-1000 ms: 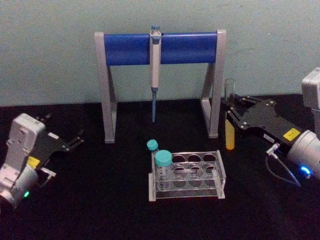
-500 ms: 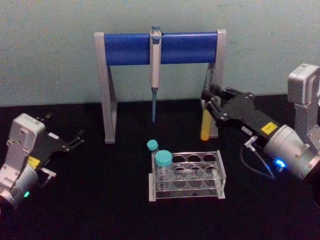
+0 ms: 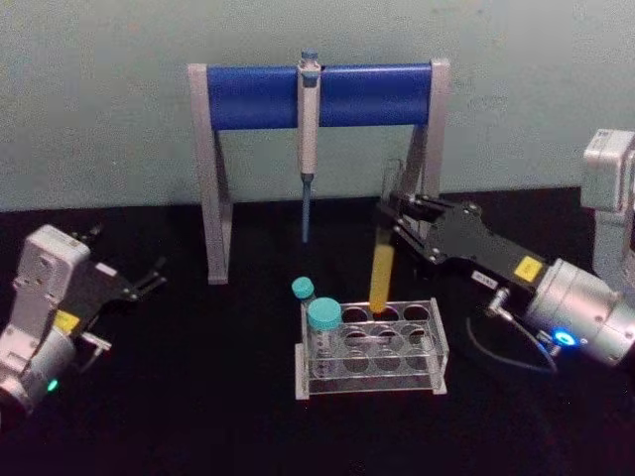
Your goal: Pick up the test tube from the test tube rack, shake it, then place it back into the test tube rack.
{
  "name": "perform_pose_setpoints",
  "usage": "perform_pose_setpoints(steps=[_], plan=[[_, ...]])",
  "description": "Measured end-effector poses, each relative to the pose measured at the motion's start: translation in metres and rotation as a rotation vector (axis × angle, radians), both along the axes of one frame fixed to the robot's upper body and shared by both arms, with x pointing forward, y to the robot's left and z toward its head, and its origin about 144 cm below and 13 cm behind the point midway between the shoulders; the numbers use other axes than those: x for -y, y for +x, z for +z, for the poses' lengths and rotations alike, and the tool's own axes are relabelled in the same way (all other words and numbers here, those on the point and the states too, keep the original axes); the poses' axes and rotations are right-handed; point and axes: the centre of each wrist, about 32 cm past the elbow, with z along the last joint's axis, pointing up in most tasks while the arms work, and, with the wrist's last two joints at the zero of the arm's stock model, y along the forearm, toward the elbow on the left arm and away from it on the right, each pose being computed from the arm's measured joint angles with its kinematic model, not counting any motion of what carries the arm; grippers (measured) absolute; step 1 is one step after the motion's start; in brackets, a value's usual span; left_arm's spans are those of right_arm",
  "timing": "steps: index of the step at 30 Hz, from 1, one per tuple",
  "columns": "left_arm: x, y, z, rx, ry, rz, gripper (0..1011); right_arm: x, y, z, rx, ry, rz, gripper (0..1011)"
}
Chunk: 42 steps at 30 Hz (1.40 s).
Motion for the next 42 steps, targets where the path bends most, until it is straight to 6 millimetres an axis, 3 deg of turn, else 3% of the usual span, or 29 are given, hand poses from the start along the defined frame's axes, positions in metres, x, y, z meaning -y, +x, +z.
perform_pose_setpoints(steps=[13, 25, 42], plan=[[0.000, 0.000, 0.000, 0.000, 0.000, 0.000, 1001, 0.034, -0.011, 0.003, 0.011, -0.044, -0.109, 229], [0.000, 0.000, 0.000, 0.000, 0.000, 0.000, 1001, 0.015, 0.000, -0.018, 0.047, -0.024, -0.135, 229], [0.000, 0.000, 0.000, 0.000, 0.000, 0.000, 1001, 0.007, 0.004, -0.029, 0.057, -0.014, -0.101, 229]])
